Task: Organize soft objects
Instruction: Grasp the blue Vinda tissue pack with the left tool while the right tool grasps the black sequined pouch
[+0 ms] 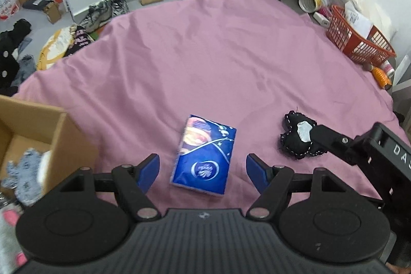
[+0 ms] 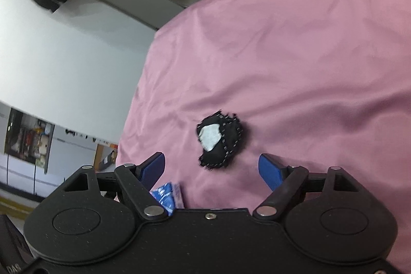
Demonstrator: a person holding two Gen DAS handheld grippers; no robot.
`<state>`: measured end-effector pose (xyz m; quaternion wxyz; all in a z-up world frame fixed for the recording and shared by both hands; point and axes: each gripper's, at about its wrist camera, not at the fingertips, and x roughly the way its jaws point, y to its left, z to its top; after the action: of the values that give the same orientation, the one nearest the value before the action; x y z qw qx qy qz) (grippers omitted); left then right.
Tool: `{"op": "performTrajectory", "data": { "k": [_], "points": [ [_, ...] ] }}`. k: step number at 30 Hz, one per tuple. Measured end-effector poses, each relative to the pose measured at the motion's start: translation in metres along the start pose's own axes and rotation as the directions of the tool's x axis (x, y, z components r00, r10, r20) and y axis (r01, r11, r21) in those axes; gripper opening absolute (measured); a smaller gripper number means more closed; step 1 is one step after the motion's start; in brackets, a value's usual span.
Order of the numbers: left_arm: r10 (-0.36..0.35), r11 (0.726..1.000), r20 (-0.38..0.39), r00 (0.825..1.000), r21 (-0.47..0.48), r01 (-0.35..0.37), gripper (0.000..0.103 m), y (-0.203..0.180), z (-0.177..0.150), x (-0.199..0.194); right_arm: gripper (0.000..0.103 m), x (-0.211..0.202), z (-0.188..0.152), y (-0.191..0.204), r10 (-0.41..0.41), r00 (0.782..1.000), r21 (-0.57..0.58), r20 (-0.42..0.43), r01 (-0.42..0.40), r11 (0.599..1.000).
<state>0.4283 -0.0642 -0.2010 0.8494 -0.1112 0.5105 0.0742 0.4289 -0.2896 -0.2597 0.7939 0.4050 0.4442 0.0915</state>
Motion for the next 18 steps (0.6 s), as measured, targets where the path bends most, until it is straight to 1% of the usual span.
{"op": "performTrajectory", "data": {
  "k": [4,7,9,10,11,12,13,14,15,16,18],
  "points": [
    [-0.006,1.000,-0.027,1.000,0.006,0.007,0.073,-0.002,0.002,0.016,0.077,0.009,0.000,-0.004,-0.005,1.000,0.008,0.020,0.005,1.000],
    [-0.001,1.000,-0.037,0.999,-0.003,0.001,0.073,0.000,0.005,0.024,0.070,0.013,0.001,-0.004,-0.016,0.999,0.004,0.036,0.016,1.000],
    [-0.001,1.000,-0.043,0.999,-0.008,0.001,0.072,0.002,0.005,0.028,0.063,0.014,0.001,-0.004,-0.020,0.999,0.008,0.045,0.020,1.000],
    [-0.001,1.000,-0.047,0.999,-0.015,0.000,0.072,0.003,0.005,0.029,0.061,0.014,0.001,-0.005,-0.024,0.998,0.008,0.050,0.024,1.000],
    [-0.005,1.000,-0.056,0.998,-0.028,0.003,0.072,0.005,0.004,0.031,0.056,0.015,0.001,-0.005,-0.025,0.998,0.010,0.054,0.024,1.000],
    [-0.012,0.999,-0.065,0.998,-0.042,0.010,0.069,0.007,0.003,0.032,0.052,0.015,0.001,-0.006,-0.024,0.998,0.013,0.058,0.023,1.000],
    [-0.017,0.999,-0.069,0.998,-0.051,0.013,0.069,0.008,0.002,0.033,0.050,0.015,0.002,-0.007,-0.024,0.998,0.016,0.059,0.023,1.000],
    [-0.018,0.999,-0.067,0.998,-0.051,0.015,0.066,0.008,0.001,0.033,0.045,0.015,0.001,-0.010,-0.024,0.998,0.024,0.063,0.022,0.999],
    [-0.015,0.999,-0.064,0.998,-0.049,0.012,0.058,0.007,0.000,0.033,0.034,0.015,0.002,-0.010,-0.026,0.997,0.029,0.067,0.024,0.999],
    [-0.015,0.999,-0.061,0.998,-0.046,0.012,0.056,0.007,-0.001,0.032,0.024,0.015,0.002,-0.012,-0.030,0.997,0.031,0.067,0.028,0.999],
    [-0.029,0.998,-0.056,0.998,-0.063,0.026,0.054,0.009,-0.002,0.027,0.018,0.015,0.003,-0.014,-0.017,0.998,0.039,0.061,0.015,0.999]
  ]
}}
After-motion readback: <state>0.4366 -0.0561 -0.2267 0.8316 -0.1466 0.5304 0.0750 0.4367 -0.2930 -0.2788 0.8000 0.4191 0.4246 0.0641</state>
